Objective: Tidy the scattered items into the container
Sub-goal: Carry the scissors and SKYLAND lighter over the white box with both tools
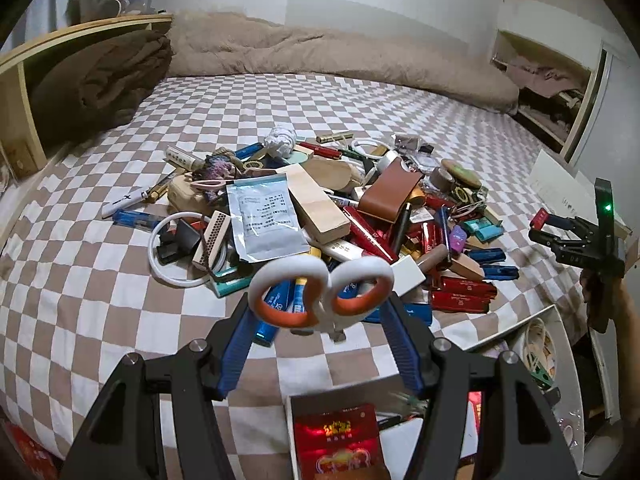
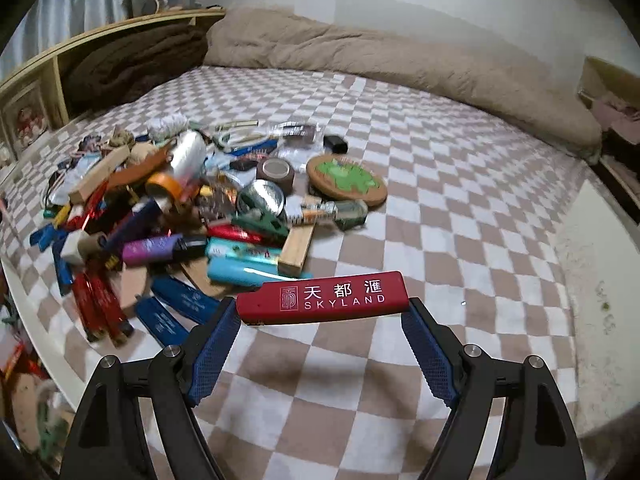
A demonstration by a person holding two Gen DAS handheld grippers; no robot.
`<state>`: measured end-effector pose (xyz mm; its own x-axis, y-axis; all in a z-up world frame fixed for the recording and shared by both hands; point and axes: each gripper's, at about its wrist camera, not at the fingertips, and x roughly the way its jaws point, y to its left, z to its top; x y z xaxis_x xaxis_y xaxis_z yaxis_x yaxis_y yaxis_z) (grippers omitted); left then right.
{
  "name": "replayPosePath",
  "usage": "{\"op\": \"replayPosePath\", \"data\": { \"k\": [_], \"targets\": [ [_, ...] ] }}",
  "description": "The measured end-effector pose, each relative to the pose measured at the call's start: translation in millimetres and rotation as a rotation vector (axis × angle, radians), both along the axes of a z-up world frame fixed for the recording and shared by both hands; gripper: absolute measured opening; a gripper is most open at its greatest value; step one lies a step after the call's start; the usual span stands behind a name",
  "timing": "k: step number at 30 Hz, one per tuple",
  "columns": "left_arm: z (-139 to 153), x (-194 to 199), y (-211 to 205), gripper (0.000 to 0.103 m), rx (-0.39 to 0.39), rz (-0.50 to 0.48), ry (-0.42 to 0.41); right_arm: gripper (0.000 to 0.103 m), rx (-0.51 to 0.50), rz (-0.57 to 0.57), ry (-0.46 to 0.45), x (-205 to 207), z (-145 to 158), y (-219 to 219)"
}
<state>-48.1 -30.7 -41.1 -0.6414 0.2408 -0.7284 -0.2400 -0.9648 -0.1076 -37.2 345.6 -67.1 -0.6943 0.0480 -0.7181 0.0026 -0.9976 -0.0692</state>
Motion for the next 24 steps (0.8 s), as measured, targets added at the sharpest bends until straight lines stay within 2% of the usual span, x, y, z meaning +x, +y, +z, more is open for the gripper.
{"op": "replayPosePath", "data": {
  "k": [10, 14, 18, 21, 24],
  "targets": [
    [13, 20, -5, 0.062, 0.028, 0.011, 0.051, 0.083, -0.076, -0.002, 0.07, 27, 48, -23],
    [20, 29, -8, 0.062, 0.106, -0.021, 0.043, 0.083, -0.127, 0.014, 0.089, 42, 62, -34],
    [31, 41, -4, 0.062, 0.098, -0.042, 0.074, 0.083, -0.125, 0.047, 0.128, 60, 74, -49],
    [38, 49, -3, 0.062, 0.15, -0.073, 0.073, 0.083, -0.12, 0.063, 0.155, 73, 83, -59],
    [47, 59, 0, 0.062, 0.169, -0.098, 0.092, 0.083, -0.131, 0.081, 0.167, 82, 90, -66]
  ]
}}
